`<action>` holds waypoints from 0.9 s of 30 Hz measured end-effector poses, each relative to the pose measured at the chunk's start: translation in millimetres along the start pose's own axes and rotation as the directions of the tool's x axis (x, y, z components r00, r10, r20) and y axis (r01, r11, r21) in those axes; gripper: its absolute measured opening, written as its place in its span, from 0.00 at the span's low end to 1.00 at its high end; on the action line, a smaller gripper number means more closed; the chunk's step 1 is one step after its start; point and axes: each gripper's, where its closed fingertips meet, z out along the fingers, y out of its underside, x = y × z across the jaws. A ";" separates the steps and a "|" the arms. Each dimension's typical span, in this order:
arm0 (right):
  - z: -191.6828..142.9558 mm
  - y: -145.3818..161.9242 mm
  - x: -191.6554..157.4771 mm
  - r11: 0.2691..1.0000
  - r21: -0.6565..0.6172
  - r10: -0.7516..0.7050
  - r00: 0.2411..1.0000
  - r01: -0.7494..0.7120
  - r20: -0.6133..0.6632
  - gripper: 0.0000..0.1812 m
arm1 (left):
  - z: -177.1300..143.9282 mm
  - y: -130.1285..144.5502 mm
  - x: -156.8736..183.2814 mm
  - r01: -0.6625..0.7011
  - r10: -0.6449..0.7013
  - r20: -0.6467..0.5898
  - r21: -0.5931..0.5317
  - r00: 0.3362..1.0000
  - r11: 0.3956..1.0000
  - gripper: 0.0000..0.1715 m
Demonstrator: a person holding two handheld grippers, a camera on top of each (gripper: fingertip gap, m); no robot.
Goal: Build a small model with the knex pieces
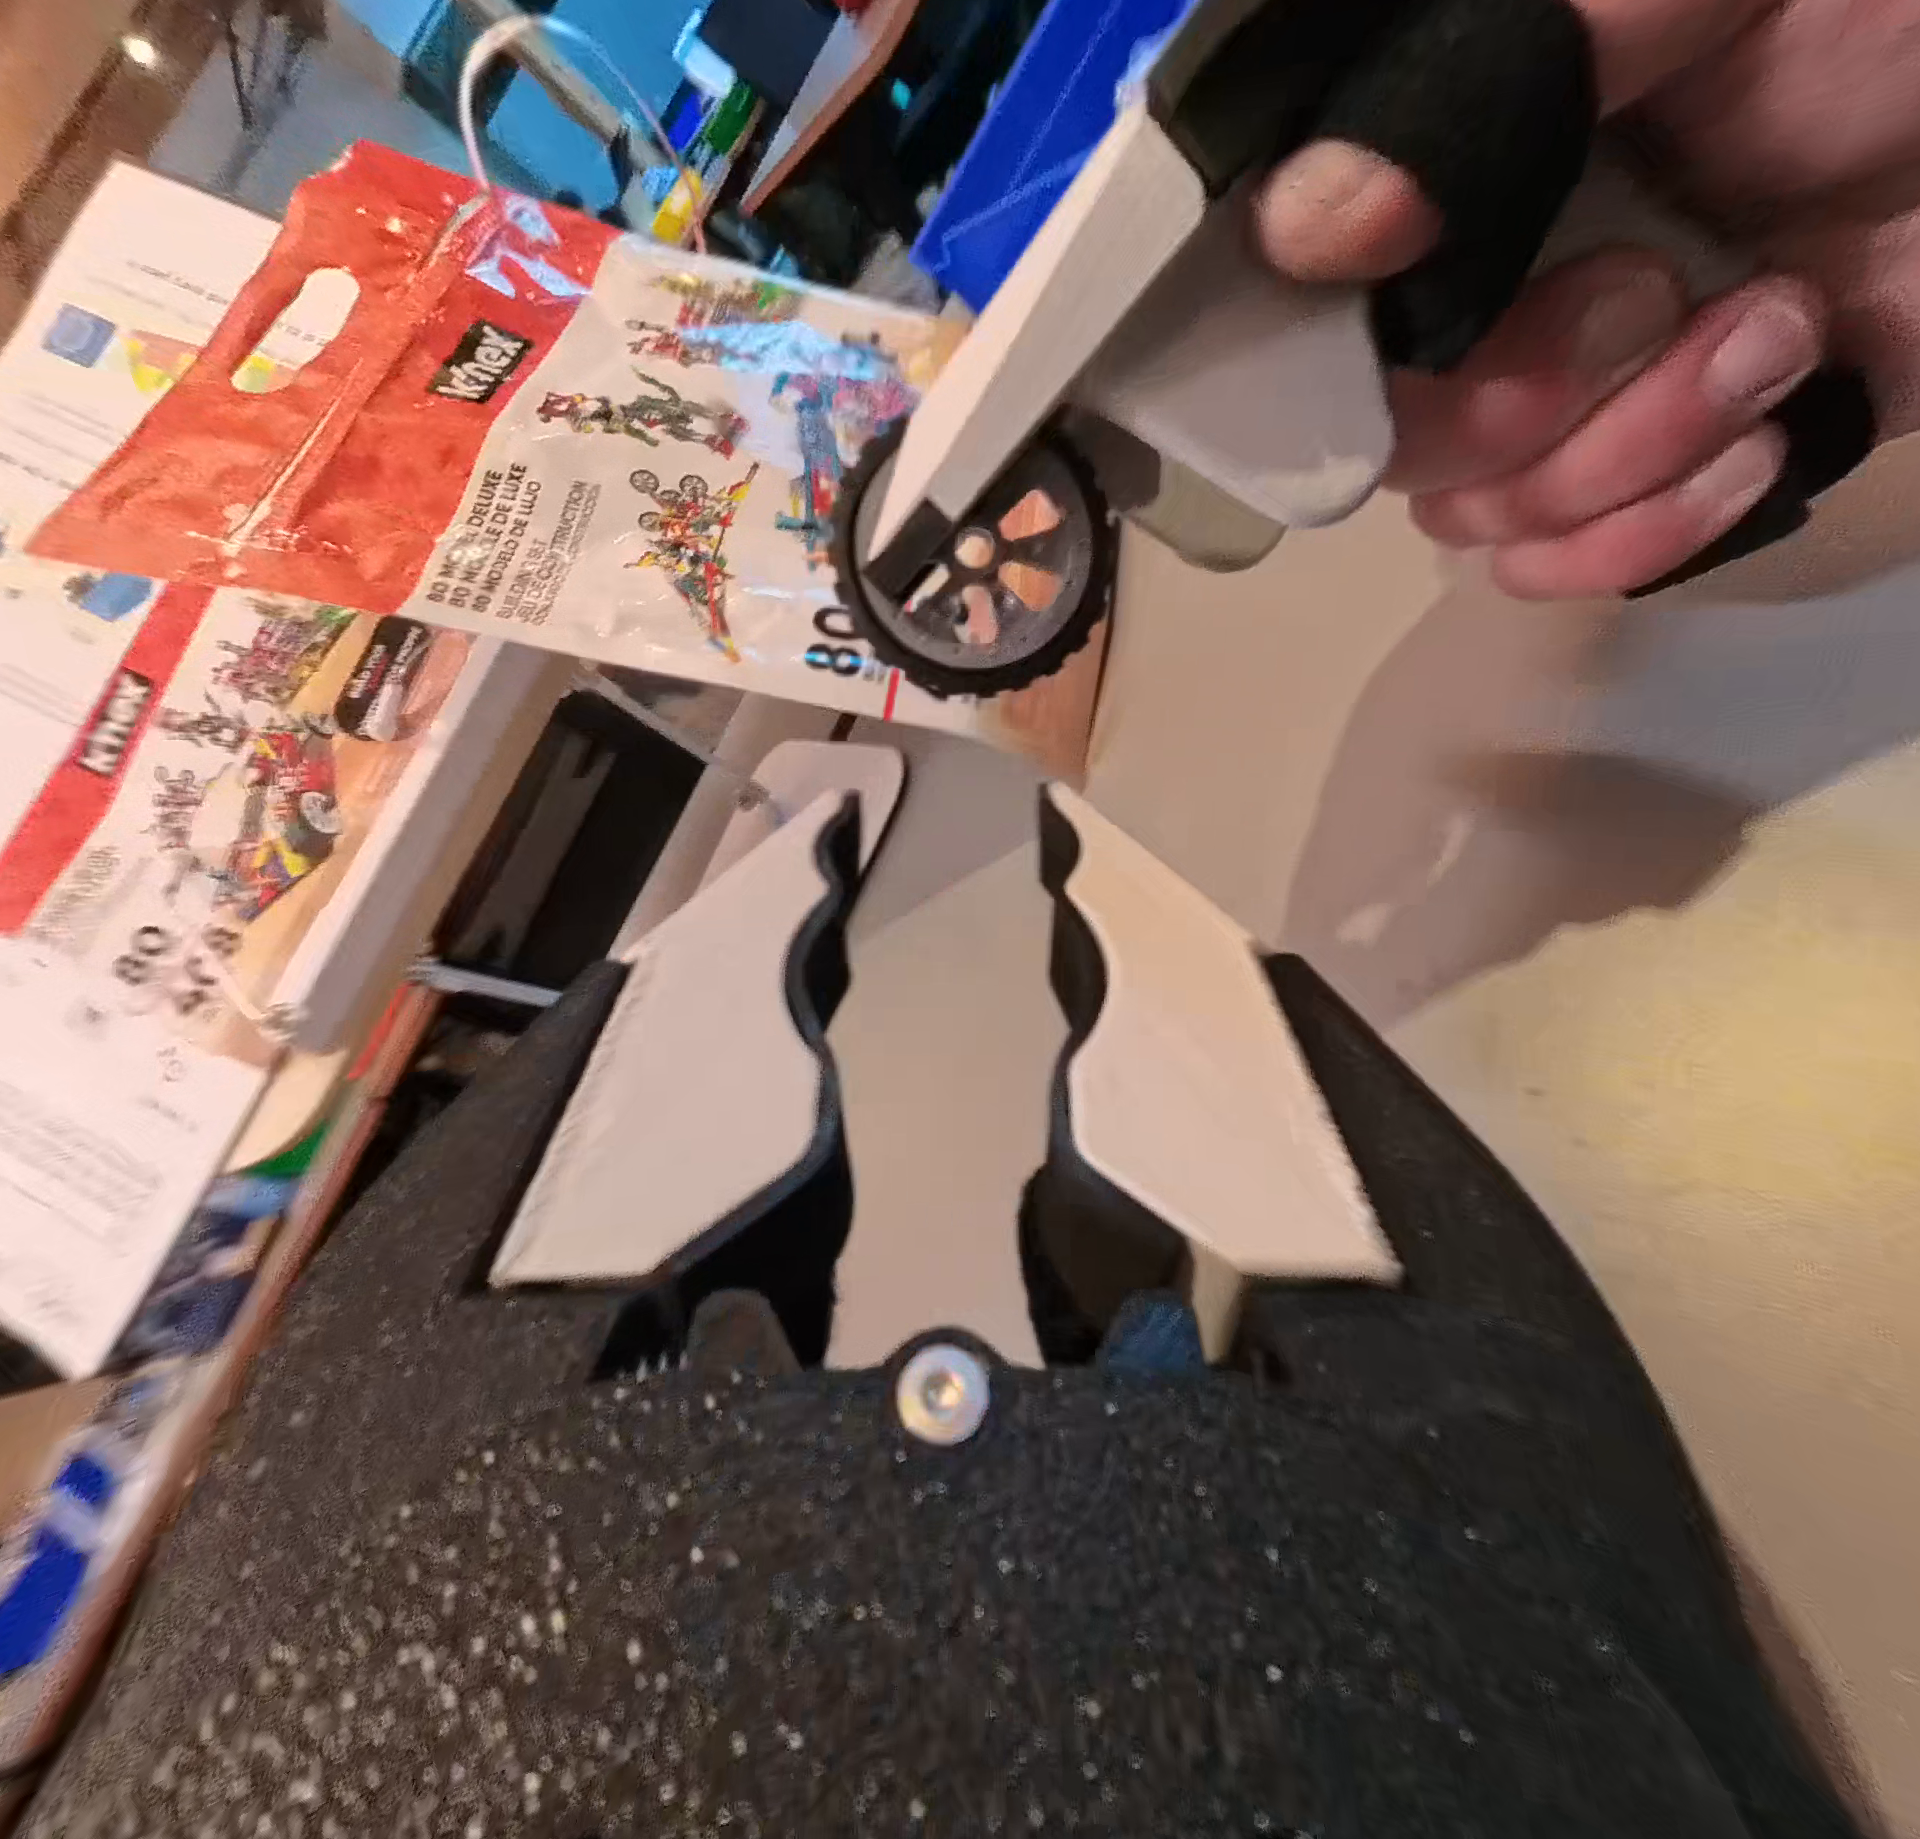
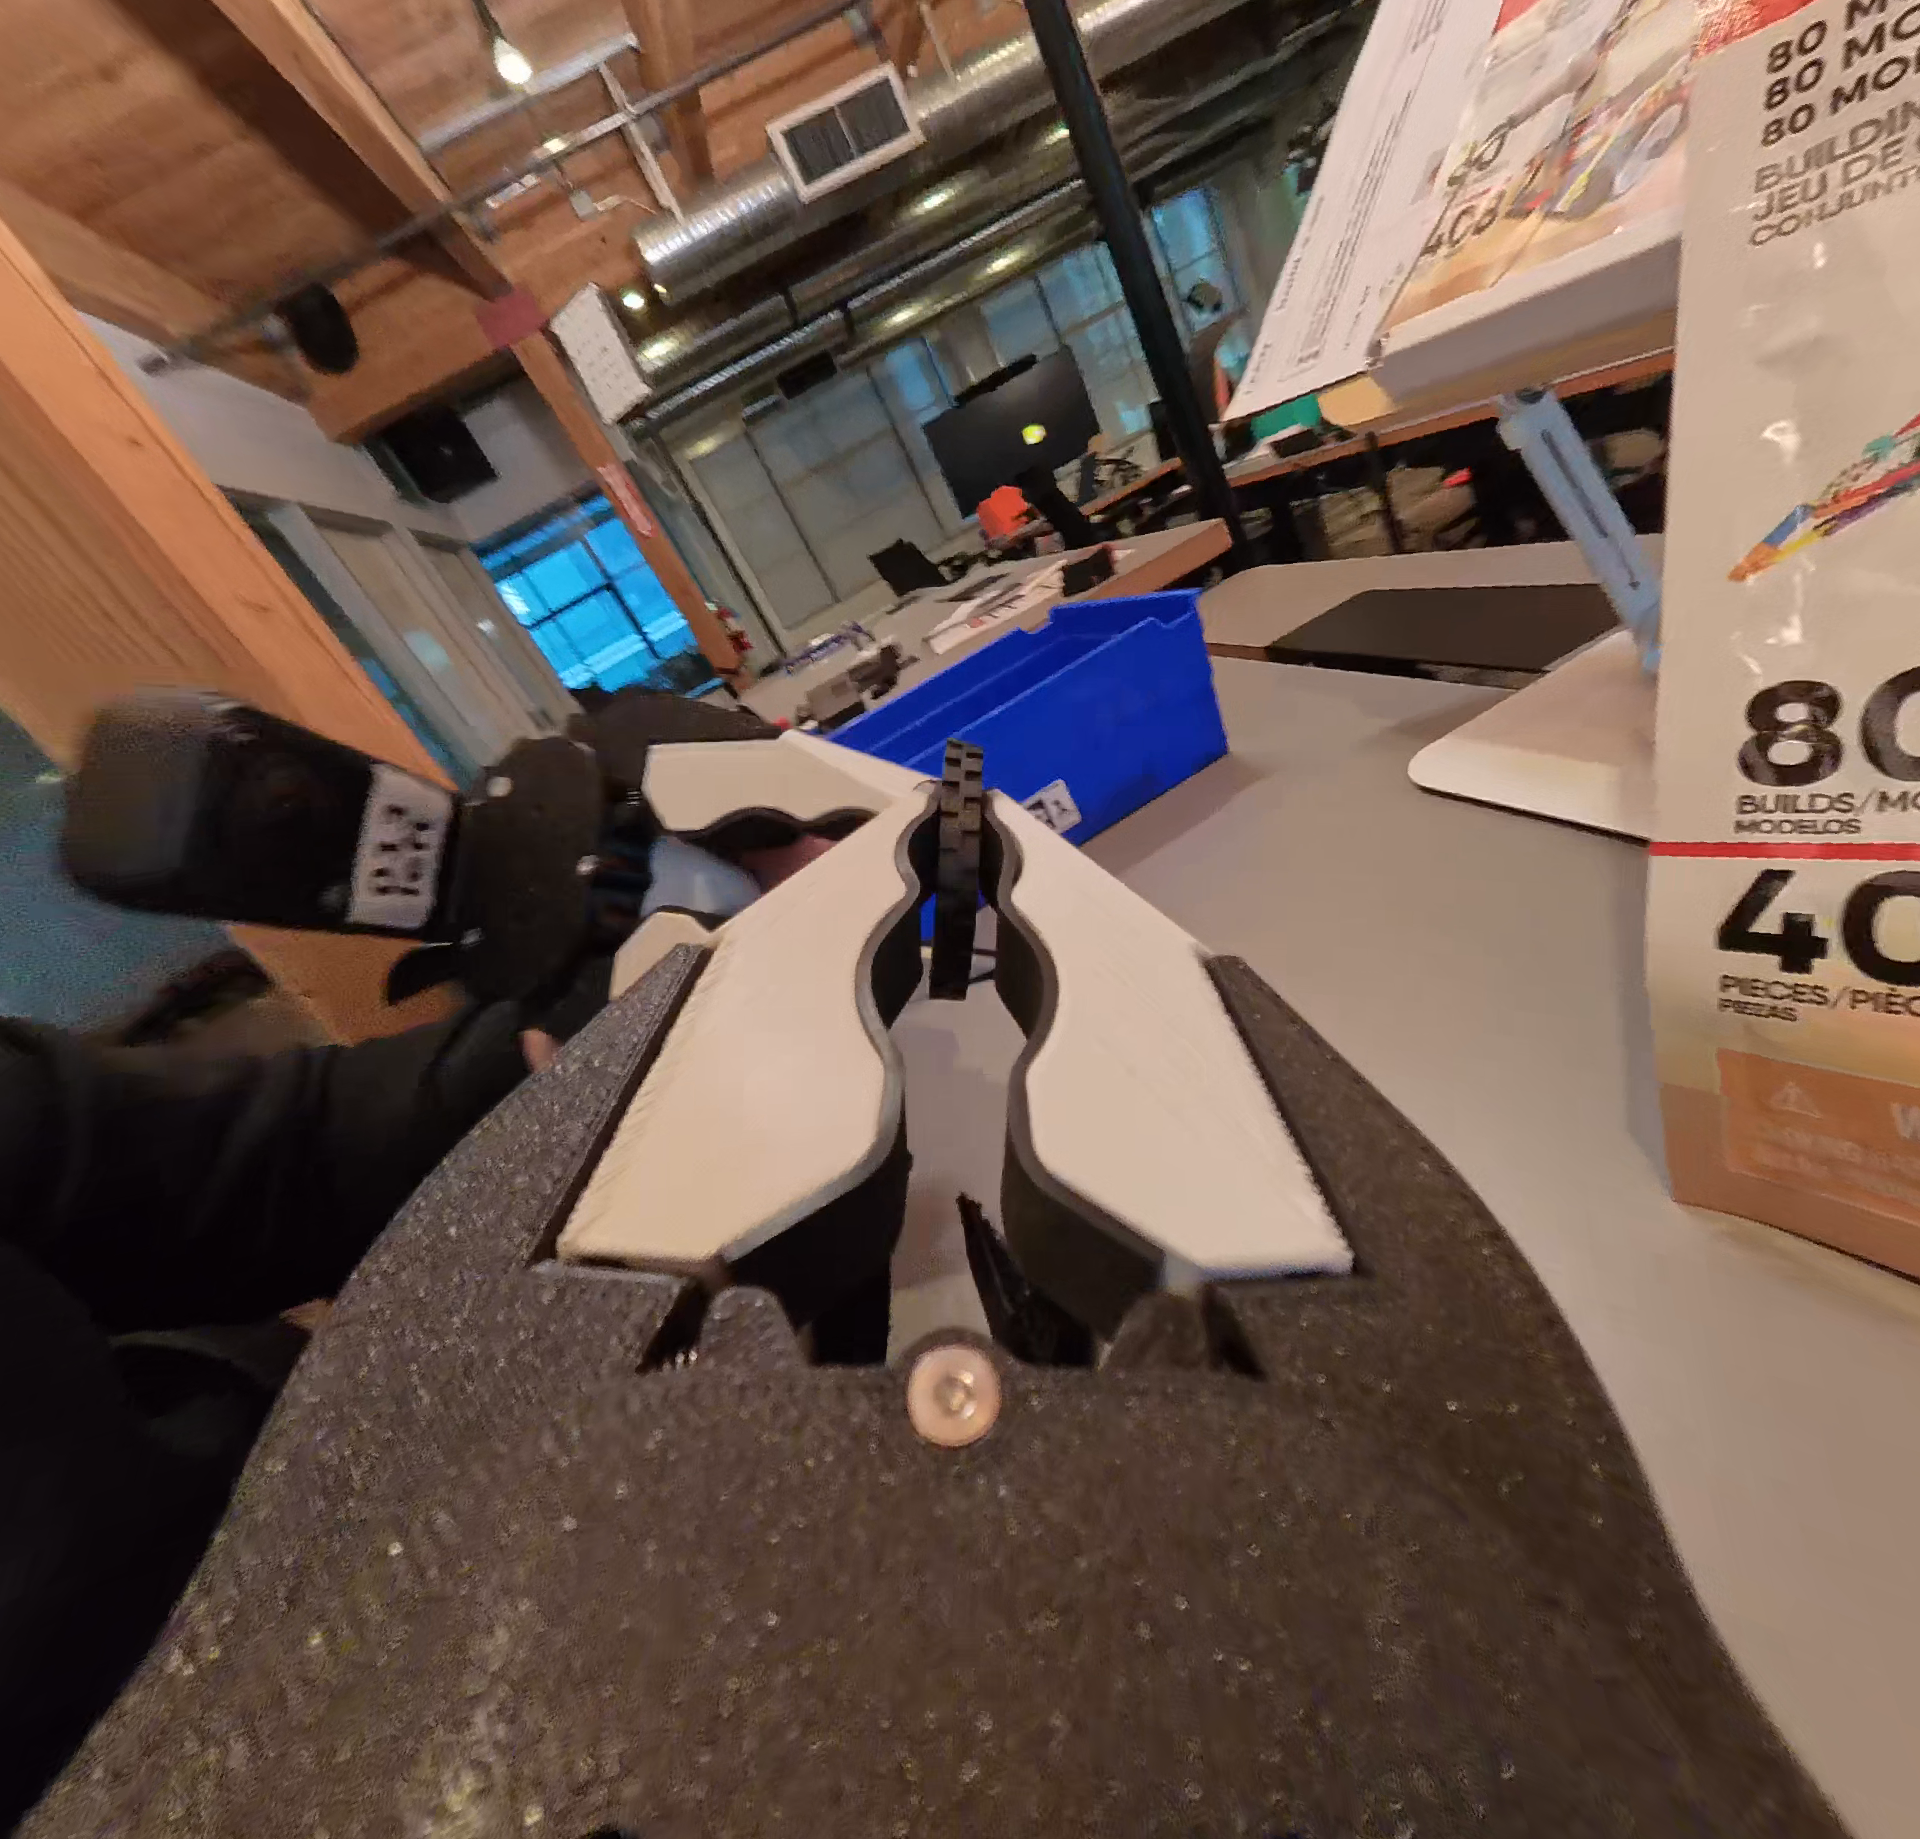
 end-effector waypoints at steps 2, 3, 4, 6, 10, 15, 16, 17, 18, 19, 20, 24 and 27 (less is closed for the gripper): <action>-0.1 7.9 -9.8 0.994 -0.078 0.079 0.990 -0.071 0.113 0.02 | -0.2 -1.0 4.5 -0.027 0.028 -0.032 0.026 0.999 0.999 0.39; -0.4 13.7 -13.3 0.989 -0.121 0.101 0.984 -0.083 0.149 0.02 | 0.9 0.5 3.9 -0.108 0.107 0.004 0.011 0.994 0.994 0.45; -0.7 18.9 -16.4 0.984 -0.159 0.105 0.979 -0.078 0.175 0.02 | 1.0 -2.8 7.9 -0.160 0.160 0.010 0.022 0.987 0.987 0.47; -3.4 30.9 -29.3 0.964 -0.257 0.134 0.958 -0.067 0.253 0.02 | -7.5 -19.8 36.1 -0.185 0.200 -0.112 0.137 0.973 0.973 0.41; -14.3 58.4 -45.6 0.902 -0.430 0.182 0.922 -0.018 0.341 0.02 | -13.4 -20.9 61.1 -0.267 0.294 -0.197 0.155 0.935 0.951 0.32; -25.8 79.7 -48.9 0.840 -0.543 0.240 0.897 0.000 0.371 0.02 | -19.7 -22.1 80.5 -0.360 0.395 -0.216 0.182 0.893 0.915 0.29; -27.6 82.1 -50.0 0.830 -0.558 0.250 0.893 0.002 0.375 0.02 | -20.2 -22.7 83.3 -0.371 0.406 -0.218 0.184 0.888 0.910 0.29; -28.7 84.8 -49.6 0.821 -0.571 0.252 0.894 0.004 0.369 0.02 | -19.6 -21.9 85.7 -0.378 0.411 -0.221 0.178 0.884 0.908 0.29; -29.3 87.4 -48.2 0.813 -0.582 0.252 0.899 0.005 0.359 0.02 | -18.8 -20.0 87.7 -0.378 0.409 -0.231 0.168 0.883 0.910 0.29; -30.1 89.7 -47.2 0.807 -0.591 0.250 0.901 0.008 0.353 0.02 | -18.8 -18.8 90.2 -0.363 0.393 -0.250 0.161 0.885 0.918 0.29; -30.7 91.2 -47.1 0.803 -0.596 0.251 0.901 0.009 0.353 0.02 | -19.2 -18.9 91.6 -0.348 0.379 -0.261 0.157 0.888 0.924 0.28; -30.3 95.3 -43.3 0.794 -0.608 0.237 0.912 0.018 0.336 0.02 | -17.6 -15.3 94.7 -0.312 0.331 -0.285 0.110 0.900 0.944 0.28; -28.3 95.0 -41.1 0.796 -0.605 0.211 0.924 0.027 0.320 0.02 | -16.6 -15.0 93.0 -0.276 0.292 -0.291 0.097 0.911 0.956 0.27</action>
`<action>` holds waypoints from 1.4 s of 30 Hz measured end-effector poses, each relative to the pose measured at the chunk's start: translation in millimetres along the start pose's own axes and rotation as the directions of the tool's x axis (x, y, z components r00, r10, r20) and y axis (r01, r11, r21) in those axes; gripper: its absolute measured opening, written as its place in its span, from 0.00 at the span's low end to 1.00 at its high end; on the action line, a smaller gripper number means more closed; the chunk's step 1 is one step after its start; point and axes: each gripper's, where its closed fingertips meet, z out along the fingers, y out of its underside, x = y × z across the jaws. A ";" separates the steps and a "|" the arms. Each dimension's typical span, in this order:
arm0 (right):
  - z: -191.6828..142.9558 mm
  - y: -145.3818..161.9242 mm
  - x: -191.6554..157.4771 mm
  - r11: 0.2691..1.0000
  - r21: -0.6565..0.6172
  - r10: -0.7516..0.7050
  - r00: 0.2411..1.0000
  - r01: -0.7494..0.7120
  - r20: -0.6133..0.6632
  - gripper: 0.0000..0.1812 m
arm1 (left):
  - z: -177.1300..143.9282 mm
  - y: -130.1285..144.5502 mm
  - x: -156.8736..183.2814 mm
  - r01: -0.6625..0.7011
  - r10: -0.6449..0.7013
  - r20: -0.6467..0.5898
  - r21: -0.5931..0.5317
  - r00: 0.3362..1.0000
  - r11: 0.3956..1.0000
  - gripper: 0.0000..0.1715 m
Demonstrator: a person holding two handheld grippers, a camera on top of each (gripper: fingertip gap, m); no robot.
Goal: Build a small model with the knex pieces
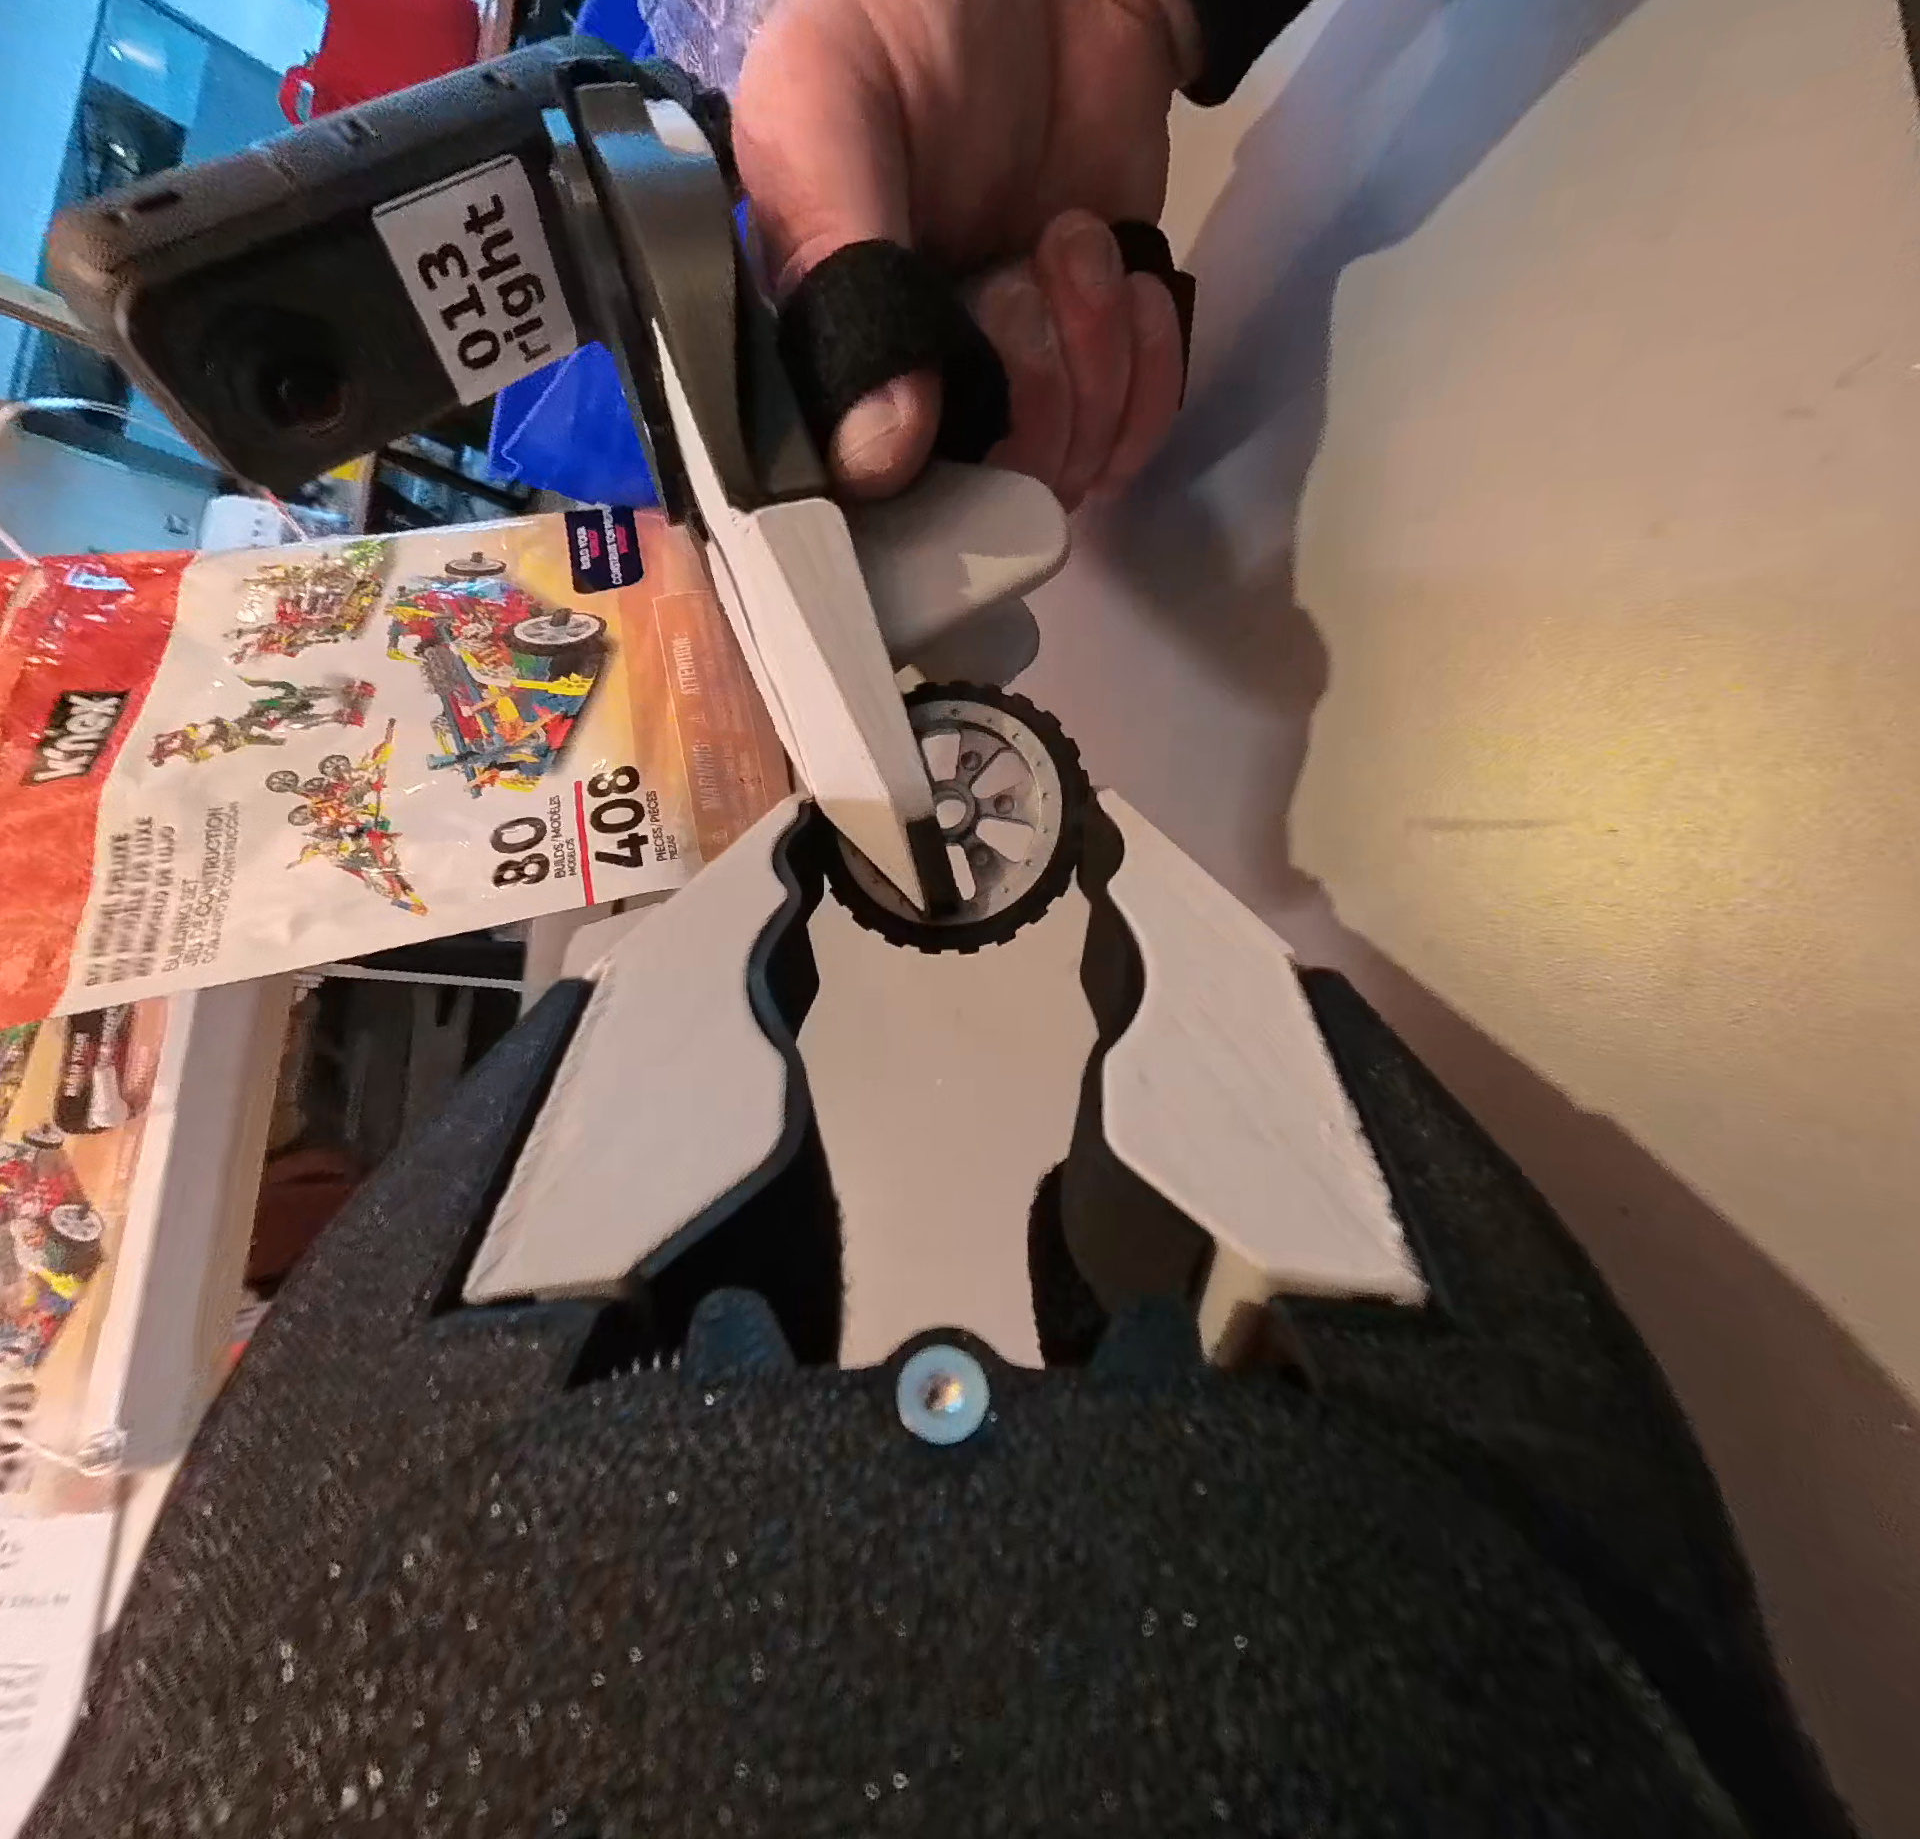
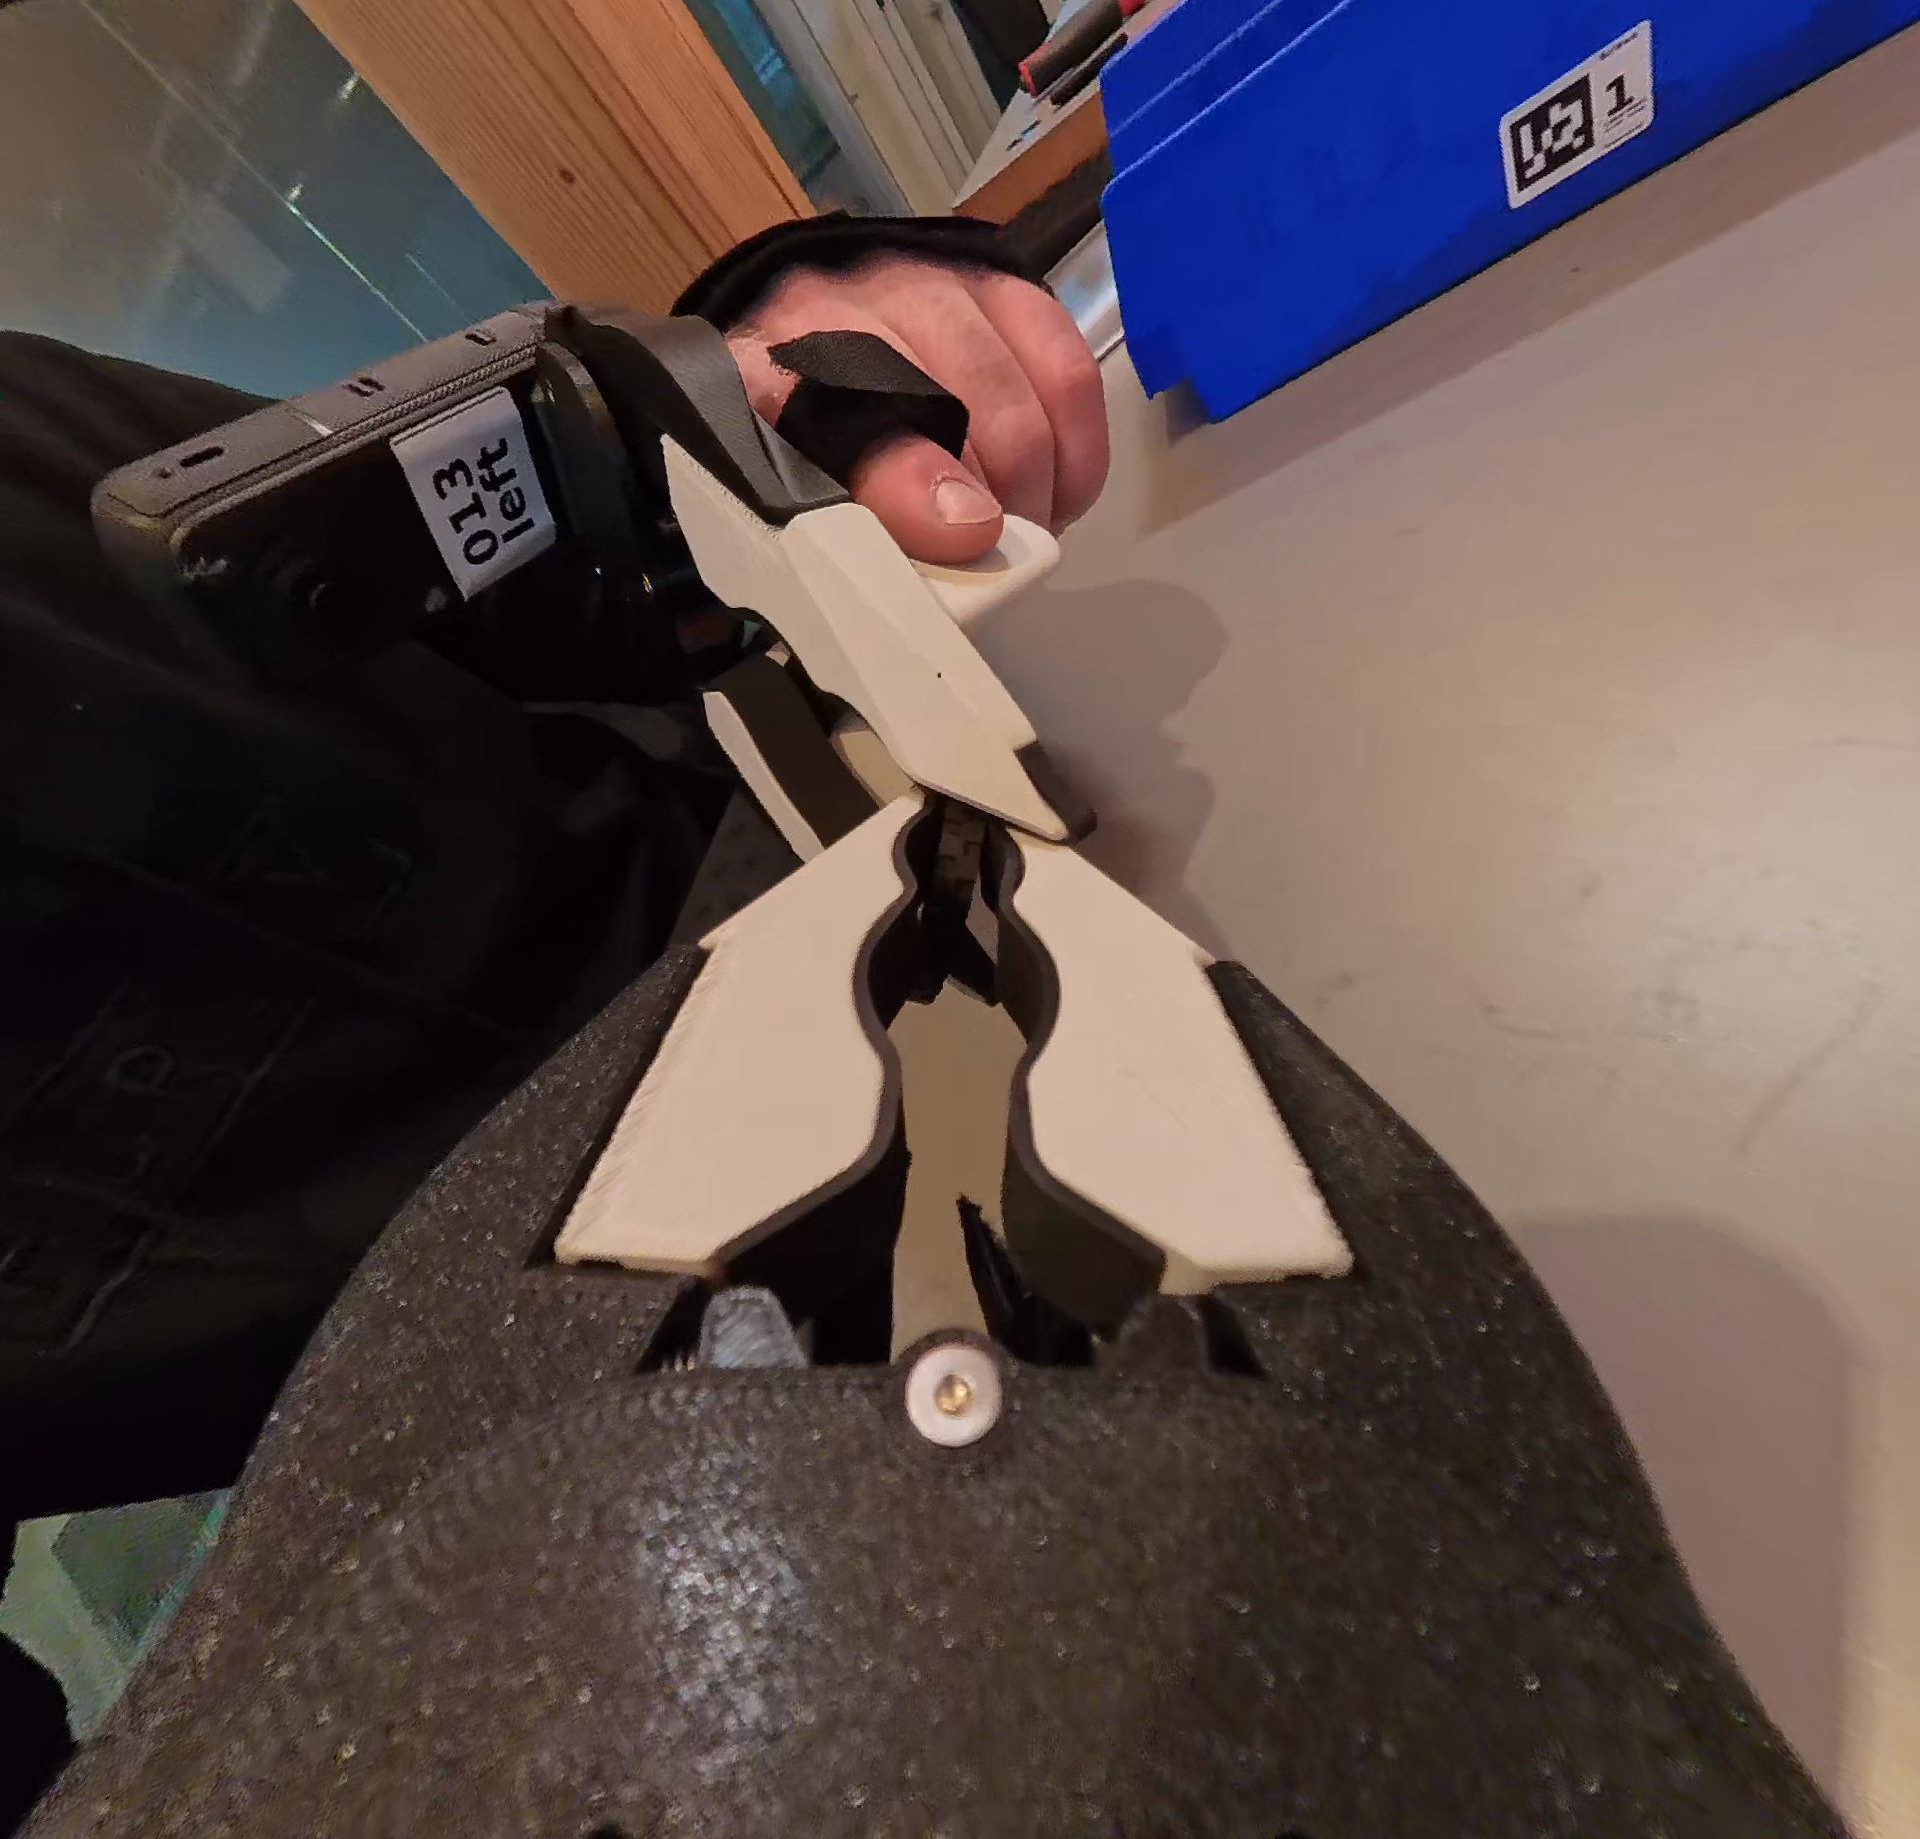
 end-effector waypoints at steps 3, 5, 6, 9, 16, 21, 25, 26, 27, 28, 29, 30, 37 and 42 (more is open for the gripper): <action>0.3 1.0 -0.6 1.000 -0.009 -0.005 1.000 0.005 -0.006 0.03 | -0.5 -1.7 1.4 0.023 -0.023 -0.032 0.000 0.999 1.000 0.27; -0.6 1.0 1.1 1.000 -0.007 -0.006 1.000 0.006 -0.012 0.03 | 1.6 -0.4 0.6 0.023 -0.023 -0.026 -0.004 0.999 1.000 0.27; -1.0 1.5 2.2 1.000 -0.006 -0.007 1.000 0.007 -0.012 0.03 | 2.8 0.9 0.5 0.009 -0.009 -0.018 -0.011 1.000 1.000 0.27; -2.6 -4.6 4.3 0.999 0.036 -0.039 0.998 0.040 -0.044 0.04 | 1.5 1.7 -6.4 0.036 -0.036 0.007 0.001 0.999 0.999 0.28; -19.4 -30.2 21.3 0.977 0.161 -0.096 0.965 0.138 -0.243 0.22 | -4.4 24.6 -52.2 0.225 -0.218 0.200 -0.013 0.955 0.974 0.28; -13.7 -31.9 23.8 0.969 0.193 -0.108 0.965 0.156 -0.238 0.05 | -0.8 26.4 -55.1 0.177 -0.164 0.241 -0.034 0.957 0.984 0.28; -19.2 -32.4 30.9 0.964 0.194 -0.119 0.951 0.179 -0.287 0.03 | -0.4 28.5 -51.2 0.194 -0.184 0.187 -0.034 0.965 0.980 0.33; -21.3 -35.1 32.6 0.958 0.187 -0.149 0.931 0.219 -0.332 0.03 | 0.2 32.3 -49.6 0.220 -0.210 0.167 -0.045 0.963 0.975 0.36; -23.0 -38.2 32.8 0.947 0.164 -0.196 0.901 0.276 -0.386 0.03 | -1.3 34.9 -50.8 0.258 -0.249 0.159 -0.035 0.955 0.966 0.36; -25.3 -41.2 34.2 0.932 0.130 -0.249 0.857 0.340 -0.452 0.03 | -2.9 36.3 -51.8 0.320 -0.315 0.135 -0.012 0.939 0.947 0.38; -29.0 -44.0 37.9 0.909 0.082 -0.308 0.789 0.410 -0.531 0.03 | -4.6 35.6 -52.7 0.404 -0.404 0.093 0.022 0.910 0.914 0.39; -33.5 -46.6 42.9 0.876 0.014 -0.372 0.694 0.482 -0.616 0.03 | -7.5 31.1 -54.5 0.496 -0.500 0.038 0.077 0.865 0.865 0.39; -32.3 -60.8 45.9 0.515 -0.594 -0.707 -0.085 0.617 -0.702 0.03 | -26.3 6.1 -70.6 0.925 -0.802 -0.464 0.239 0.376 0.295 0.51; -19.9 -71.2 26.8 0.284 -0.777 -0.742 -0.385 0.561 -0.549 0.03 | -26.1 -0.8 -62.8 0.904 -0.765 -0.483 0.260 0.426 0.339 0.38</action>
